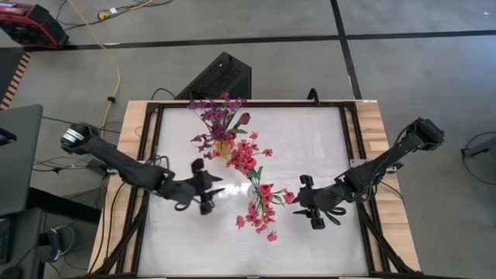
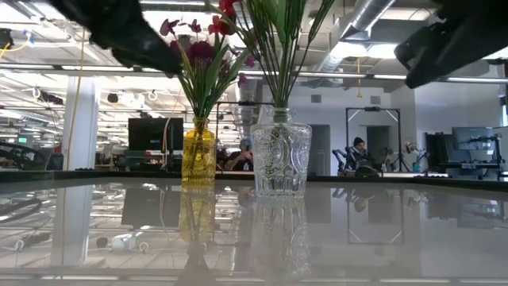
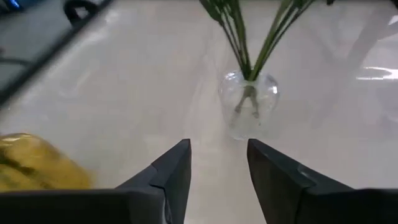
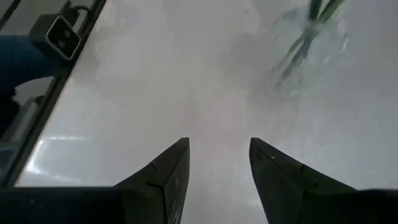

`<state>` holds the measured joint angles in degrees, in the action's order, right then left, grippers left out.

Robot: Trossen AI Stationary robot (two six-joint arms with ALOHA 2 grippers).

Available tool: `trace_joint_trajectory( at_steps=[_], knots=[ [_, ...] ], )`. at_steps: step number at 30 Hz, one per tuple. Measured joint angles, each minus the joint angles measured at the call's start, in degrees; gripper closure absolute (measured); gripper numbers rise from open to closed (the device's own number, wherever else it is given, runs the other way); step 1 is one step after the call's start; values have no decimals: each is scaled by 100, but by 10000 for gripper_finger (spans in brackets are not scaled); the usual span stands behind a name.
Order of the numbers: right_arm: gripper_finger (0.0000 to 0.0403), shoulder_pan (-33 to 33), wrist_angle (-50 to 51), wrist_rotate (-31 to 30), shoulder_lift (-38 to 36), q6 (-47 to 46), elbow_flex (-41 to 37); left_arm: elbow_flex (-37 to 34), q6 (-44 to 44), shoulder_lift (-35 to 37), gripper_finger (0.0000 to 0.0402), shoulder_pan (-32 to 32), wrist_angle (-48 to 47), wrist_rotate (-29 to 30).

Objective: Sort flowers into vase by color
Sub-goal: Return to Home Position

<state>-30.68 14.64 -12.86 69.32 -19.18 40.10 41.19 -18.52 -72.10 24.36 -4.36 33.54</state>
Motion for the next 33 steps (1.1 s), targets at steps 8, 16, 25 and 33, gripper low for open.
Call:
trace_joint_trajectory(
  at_steps=[8, 16, 25, 33],
  knots=[
    [210, 221, -12, -535, -514, 457, -149, -1577, 154, 984, 264, 232, 1499, 506],
    [223, 1382, -1083, -484, -1673, 758, -1313, -2843, 872, 1121, 264, -753, 4055, -1052],
    [378, 3047, -1956, 919, -2683, 930, -2177, -3295, 1373, 2042, 265, -1907, 3874, -2200],
    [379, 3600, -2700, 1121, -3533, 619, -3028, -3821, 1187, 3511, 265, -2226, 3173, -2126]
  ],
)
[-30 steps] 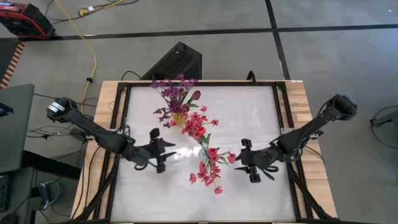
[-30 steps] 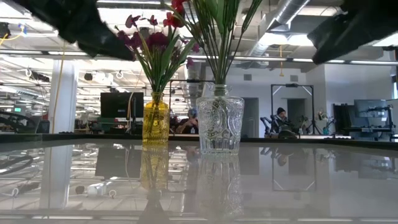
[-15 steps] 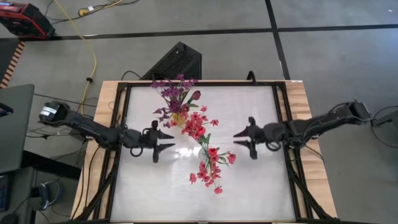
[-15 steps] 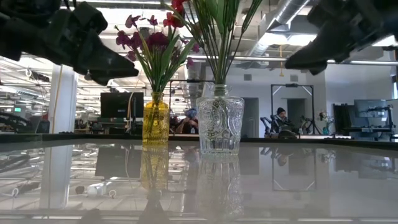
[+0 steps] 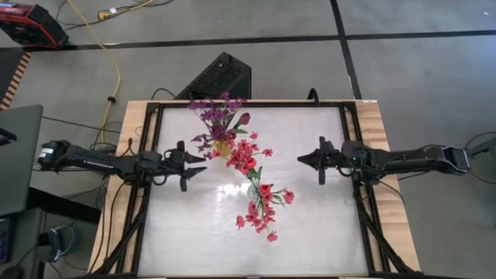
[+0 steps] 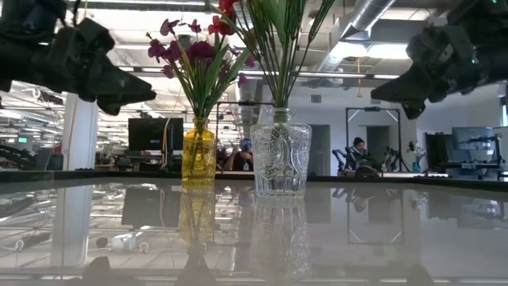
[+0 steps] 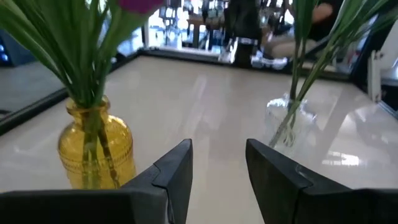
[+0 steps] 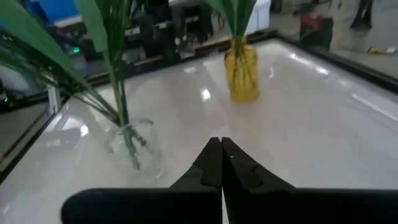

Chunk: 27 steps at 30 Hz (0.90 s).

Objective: Sort flowers into vase by color
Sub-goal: Return to Home Position

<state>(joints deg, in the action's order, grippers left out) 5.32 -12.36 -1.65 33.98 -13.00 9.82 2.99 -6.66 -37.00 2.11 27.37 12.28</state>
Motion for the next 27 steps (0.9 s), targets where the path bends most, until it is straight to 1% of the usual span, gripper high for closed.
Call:
trace_joint_trajectory(
  at_steps=[4, 10, 12, 17, 20, 22, 25, 27],
  knots=[
    [387, 167, -607, 5, -196, -101, -478, -236, -4, 640, 265, 0, -55, 4],
    [382, 390, -1237, 3, -217, -172, -918, -236, -120, 1347, 265, 0, -1061, 65],
    [381, 477, -1293, 0, -214, -113, -933, -236, -150, 1491, 265, 0, -1241, 66],
    [384, 639, -1312, 4, -215, 181, -935, -238, -166, 1697, 265, 0, -1473, 56],
    [377, 729, -1308, -19, -213, 426, -935, -241, -179, 1708, 265, 0, -1535, 63],
    [367, 762, -1272, -233, -206, 412, -935, -241, -237, 1708, 265, 0, -1613, 137],
    [354, 770, -1198, -443, -208, 262, -938, -241, -588, 1703, 265, 0, -1923, 303],
    [350, 770, -1201, -455, -209, 236, -938, -241, -808, 1705, 265, 0, -2136, 366]
  ],
)
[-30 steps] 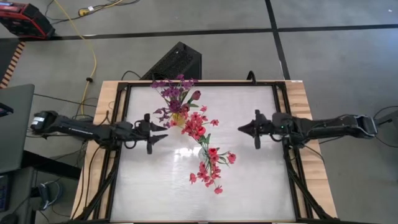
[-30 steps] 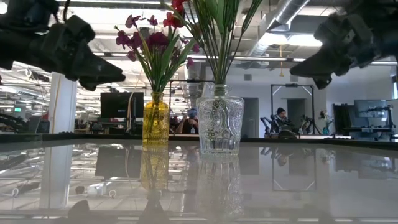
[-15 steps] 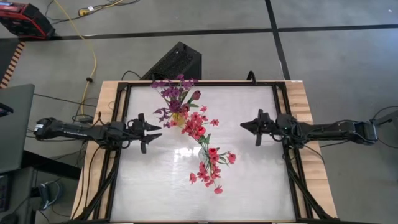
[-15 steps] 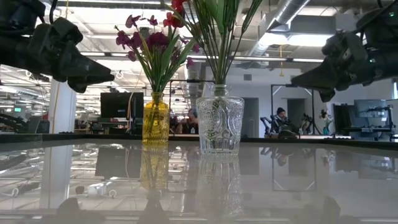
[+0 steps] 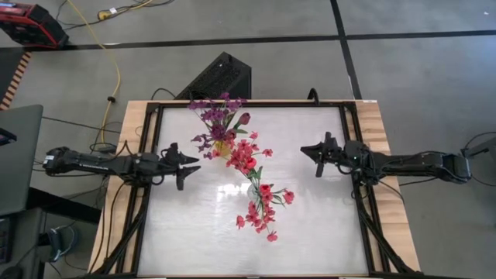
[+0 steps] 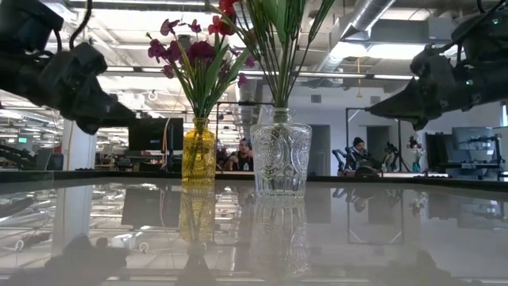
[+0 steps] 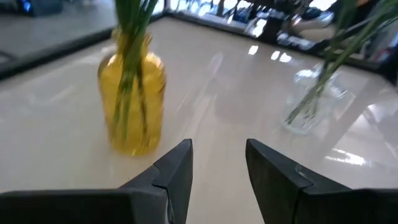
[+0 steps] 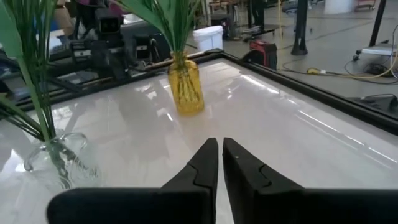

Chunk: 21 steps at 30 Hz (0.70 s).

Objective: Sort flowers into vase by color
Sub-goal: Return to Home Position

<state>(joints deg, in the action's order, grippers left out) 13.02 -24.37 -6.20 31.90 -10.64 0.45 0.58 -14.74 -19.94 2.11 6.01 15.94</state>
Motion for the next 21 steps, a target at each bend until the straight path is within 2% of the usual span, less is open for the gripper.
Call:
trace_joint_trajectory(
  at_steps=[6, 21],
  knots=[
    [348, 0, 177, 1, -2, 48, -4, 24, -97, -35, 265, 0, -326, 120],
    [347, 0, 547, 0, 0, 60, -9, 39, -97, -35, 265, 0, -370, 118]
  ],
)
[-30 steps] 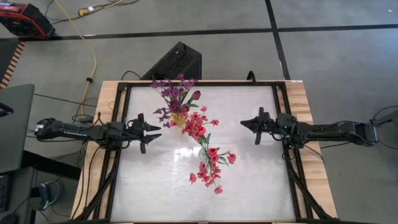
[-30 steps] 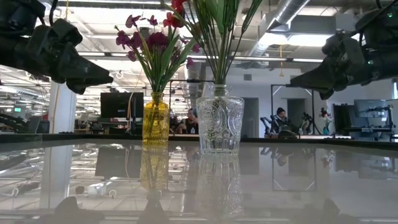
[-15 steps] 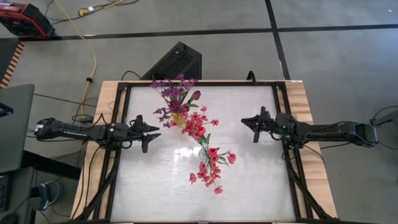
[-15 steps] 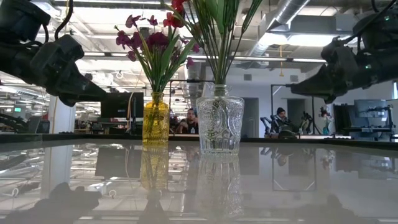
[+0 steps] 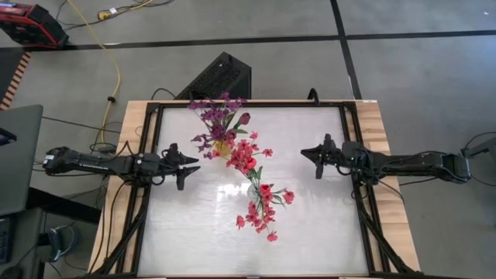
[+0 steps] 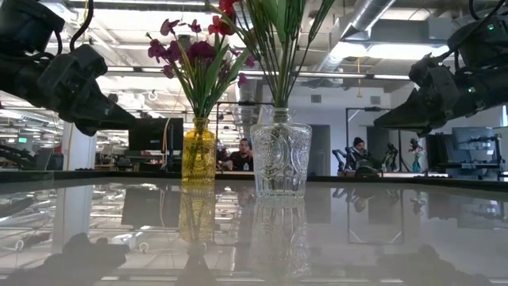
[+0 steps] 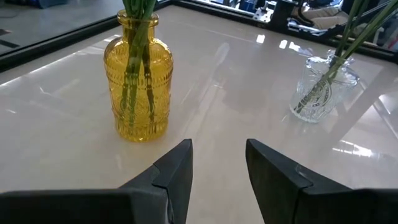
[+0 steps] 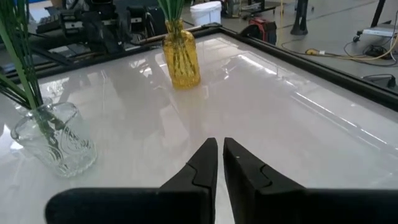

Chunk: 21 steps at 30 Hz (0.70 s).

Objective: Sort flowers into vase by color
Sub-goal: Return to Home Position

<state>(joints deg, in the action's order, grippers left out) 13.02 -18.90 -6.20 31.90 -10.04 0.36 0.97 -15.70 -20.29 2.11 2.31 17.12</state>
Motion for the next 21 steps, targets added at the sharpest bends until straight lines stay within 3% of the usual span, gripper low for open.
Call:
trace_joint_trajectory(
  at_steps=[21],
  knots=[
    [346, 0, 68, -2, 0, 0, -4, 7, 2, 0, 265, 0, -11, 0]
  ],
)
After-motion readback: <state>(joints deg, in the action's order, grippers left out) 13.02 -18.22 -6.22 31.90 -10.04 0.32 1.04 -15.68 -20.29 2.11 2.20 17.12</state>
